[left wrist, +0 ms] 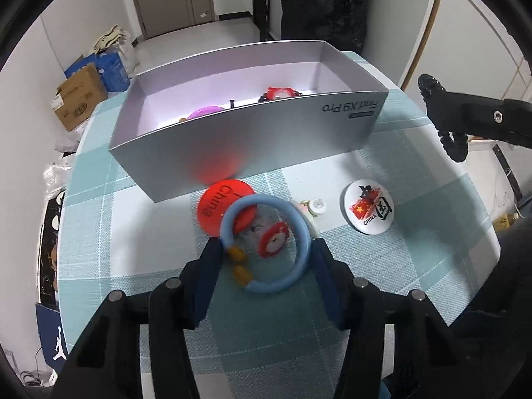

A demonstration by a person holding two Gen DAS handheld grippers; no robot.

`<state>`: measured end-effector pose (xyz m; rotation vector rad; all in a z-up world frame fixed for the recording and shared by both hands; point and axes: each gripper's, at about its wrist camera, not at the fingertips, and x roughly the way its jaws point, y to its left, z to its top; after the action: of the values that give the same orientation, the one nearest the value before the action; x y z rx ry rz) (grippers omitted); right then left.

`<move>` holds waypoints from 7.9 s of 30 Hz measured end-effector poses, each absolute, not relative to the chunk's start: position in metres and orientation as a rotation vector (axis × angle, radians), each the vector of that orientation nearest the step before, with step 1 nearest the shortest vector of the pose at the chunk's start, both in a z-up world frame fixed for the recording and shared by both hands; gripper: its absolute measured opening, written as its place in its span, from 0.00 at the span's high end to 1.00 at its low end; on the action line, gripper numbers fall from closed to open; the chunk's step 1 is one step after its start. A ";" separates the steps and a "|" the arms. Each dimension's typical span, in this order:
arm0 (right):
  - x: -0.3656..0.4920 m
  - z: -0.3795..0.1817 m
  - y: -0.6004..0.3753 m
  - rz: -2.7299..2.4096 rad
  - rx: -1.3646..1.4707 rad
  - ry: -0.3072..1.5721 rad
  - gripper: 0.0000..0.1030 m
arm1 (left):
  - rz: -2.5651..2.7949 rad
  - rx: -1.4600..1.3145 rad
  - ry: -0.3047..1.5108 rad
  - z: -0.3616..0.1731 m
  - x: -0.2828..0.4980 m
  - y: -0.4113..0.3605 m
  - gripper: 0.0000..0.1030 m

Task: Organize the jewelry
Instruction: 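Grasp the black bead bracelet with the right tool while the left tool grasps the blue ring toy, then carry the bead bracelet and blue ring toy over the white box and lower them, then open both tools to drop the bracelet and ring toy, then lift out, then move the right tool to the white CHINA badge and close on it, then grasp the red-and-white trinket with the left tool while the right tool holds the badge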

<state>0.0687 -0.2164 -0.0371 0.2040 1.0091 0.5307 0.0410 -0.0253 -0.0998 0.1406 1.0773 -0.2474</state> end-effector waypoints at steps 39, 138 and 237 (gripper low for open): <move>0.103 -0.009 -0.187 0.615 0.318 0.856 0.54 | -0.301 -0.215 0.929 -0.029 0.085 0.017 0.53; 0.051 -0.009 -0.214 0.542 0.235 0.788 0.05 | -0.115 -0.119 0.832 -0.038 0.027 0.013 0.23; 0.047 -0.060 -0.210 0.511 0.023 0.901 0.59 | -0.163 0.055 1.063 -0.099 0.047 -0.032 0.80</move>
<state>0.0470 -0.2098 -0.0604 0.0229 0.9013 0.5113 0.0469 -0.0317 -0.0991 0.0547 1.0632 -0.1630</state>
